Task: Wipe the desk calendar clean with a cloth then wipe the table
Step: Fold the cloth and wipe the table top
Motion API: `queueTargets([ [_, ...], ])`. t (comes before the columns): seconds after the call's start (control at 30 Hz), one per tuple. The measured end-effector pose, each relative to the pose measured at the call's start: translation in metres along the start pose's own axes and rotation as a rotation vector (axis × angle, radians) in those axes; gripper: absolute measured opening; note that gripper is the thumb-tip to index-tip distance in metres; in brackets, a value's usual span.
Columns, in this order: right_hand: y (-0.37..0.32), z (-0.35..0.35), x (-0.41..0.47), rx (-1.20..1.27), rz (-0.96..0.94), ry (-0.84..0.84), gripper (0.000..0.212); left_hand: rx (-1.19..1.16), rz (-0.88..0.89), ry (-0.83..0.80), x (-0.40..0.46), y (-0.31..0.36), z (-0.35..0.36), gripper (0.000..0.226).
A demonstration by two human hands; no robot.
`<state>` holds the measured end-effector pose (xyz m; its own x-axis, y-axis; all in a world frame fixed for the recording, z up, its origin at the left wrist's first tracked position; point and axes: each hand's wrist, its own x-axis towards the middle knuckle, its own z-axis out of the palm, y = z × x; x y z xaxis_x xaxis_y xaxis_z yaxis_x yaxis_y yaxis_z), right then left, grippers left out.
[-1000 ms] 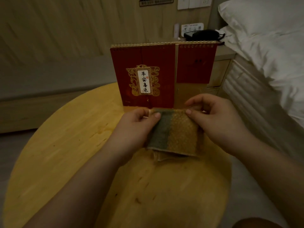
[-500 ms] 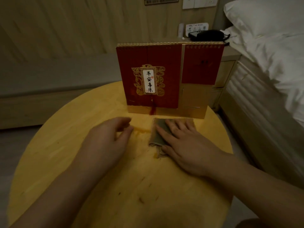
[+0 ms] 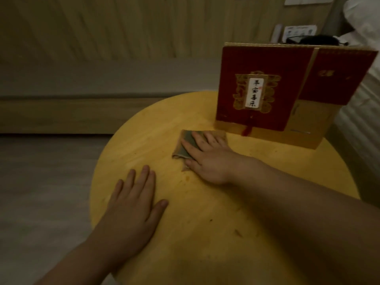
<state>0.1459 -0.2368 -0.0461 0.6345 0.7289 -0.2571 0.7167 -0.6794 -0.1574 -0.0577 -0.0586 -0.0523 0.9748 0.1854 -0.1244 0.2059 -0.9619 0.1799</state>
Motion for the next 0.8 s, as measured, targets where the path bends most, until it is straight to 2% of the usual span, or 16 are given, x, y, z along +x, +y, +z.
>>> queueTargets([
  [0.17, -0.011, -0.013, 0.007, -0.007, 0.034, -0.086, 0.068, 0.022, -0.011, -0.019, -0.001, 0.005, 0.0, 0.084],
  [0.37, -0.029, 0.029, -0.134, 0.056, -0.041, -0.151, 0.071, 0.038, -0.014, -0.042, -0.002, 0.007, 0.001, 0.088],
  [0.43, -0.042, 0.044, -0.178, -0.082, -0.107, -0.052, 0.072, 0.047, -0.008, -0.032, -0.003, 0.006, 0.001, 0.088],
  [0.5, -0.048, 0.047, -0.196, -0.15, -0.004, -0.057, 0.067, 0.057, 0.001, -0.022, -0.004, 0.006, 0.001, 0.087],
  [0.63, -0.052, 0.033, -0.154, 0.075, -0.016, -0.147, 0.074, 0.068, 0.01, -0.004, -0.005, 0.007, 0.0, 0.086],
  [0.73, -0.055, 0.019, -0.078, 0.042, 0.032, -0.067, 0.07, 0.084, 0.012, 0.011, -0.006, 0.009, 0.001, 0.084],
  [0.8, -0.063, 0.002, -0.03, 0.021, 0.065, -0.072, 0.07, 0.085, 0.011, 0.016, -0.006, 0.009, 0.001, 0.085],
])
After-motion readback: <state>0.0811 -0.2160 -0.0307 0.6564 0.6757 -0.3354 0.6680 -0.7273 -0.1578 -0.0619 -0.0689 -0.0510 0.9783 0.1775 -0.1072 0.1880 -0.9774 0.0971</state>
